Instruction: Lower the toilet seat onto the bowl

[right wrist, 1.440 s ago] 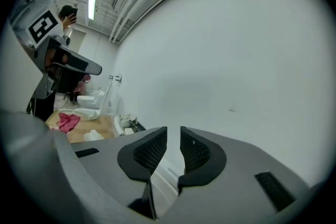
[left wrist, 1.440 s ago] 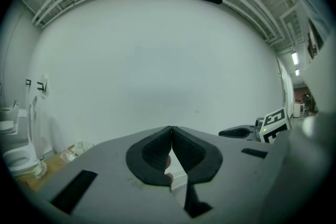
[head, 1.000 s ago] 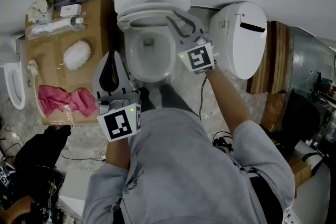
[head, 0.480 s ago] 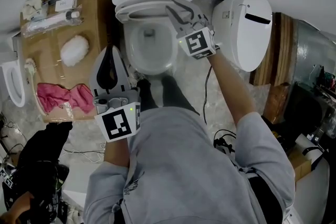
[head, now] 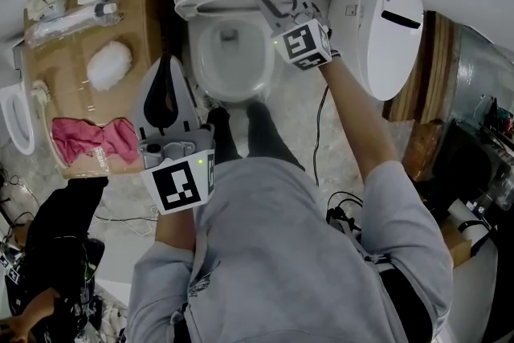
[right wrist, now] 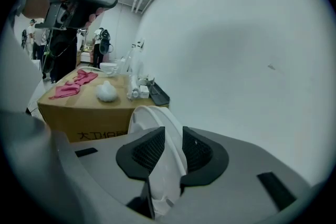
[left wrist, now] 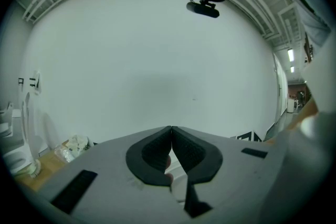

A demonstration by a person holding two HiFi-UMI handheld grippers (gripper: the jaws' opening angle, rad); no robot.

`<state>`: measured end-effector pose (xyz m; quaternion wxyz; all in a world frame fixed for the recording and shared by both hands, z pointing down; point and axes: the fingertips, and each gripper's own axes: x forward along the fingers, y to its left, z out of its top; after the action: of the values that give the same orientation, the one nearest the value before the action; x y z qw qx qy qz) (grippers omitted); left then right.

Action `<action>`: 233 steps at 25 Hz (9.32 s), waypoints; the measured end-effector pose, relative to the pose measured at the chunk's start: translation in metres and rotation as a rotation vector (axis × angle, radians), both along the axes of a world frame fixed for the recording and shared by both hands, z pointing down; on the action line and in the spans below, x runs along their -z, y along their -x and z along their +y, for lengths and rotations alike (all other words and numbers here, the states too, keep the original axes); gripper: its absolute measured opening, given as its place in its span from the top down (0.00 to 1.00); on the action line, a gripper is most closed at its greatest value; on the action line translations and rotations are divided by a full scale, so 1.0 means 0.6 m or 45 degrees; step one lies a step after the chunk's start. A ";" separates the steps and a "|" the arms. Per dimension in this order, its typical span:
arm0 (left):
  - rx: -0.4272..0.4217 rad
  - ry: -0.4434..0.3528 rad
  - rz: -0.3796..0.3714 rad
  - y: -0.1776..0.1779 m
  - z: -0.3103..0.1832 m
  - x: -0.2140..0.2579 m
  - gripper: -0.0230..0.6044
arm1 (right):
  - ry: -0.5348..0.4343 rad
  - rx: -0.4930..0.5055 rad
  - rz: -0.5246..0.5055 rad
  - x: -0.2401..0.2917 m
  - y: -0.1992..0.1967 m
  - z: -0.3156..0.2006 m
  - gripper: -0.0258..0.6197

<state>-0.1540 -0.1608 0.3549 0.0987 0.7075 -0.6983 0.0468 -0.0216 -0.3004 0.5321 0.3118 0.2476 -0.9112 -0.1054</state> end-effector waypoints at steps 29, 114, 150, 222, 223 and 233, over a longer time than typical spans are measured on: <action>0.003 0.031 0.006 0.007 0.007 -0.029 0.96 | 0.036 0.082 0.096 -0.042 0.003 0.042 0.86; 0.050 0.196 -0.001 -0.021 0.138 -0.184 0.96 | 0.451 0.576 0.474 -0.344 -0.088 0.567 0.83; 0.028 0.211 0.011 -0.033 0.160 -0.202 0.96 | 0.758 0.329 0.631 -0.475 -0.138 0.591 0.92; -0.058 -0.253 -0.076 -0.052 0.088 0.206 0.96 | -0.147 -0.366 -0.977 0.552 -0.098 0.258 0.96; -0.055 -0.253 -0.074 -0.052 0.087 0.206 0.96 | -0.147 -0.368 -0.972 0.550 -0.099 0.258 0.96; -0.047 -0.250 -0.079 -0.054 0.092 0.204 0.96 | -0.149 -0.384 -0.971 0.546 -0.107 0.260 0.96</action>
<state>-0.1216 -0.1054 0.2328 0.0064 0.7246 -0.6891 0.0018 0.0426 -0.1442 0.2043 -0.0508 0.4169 -0.9075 -0.0110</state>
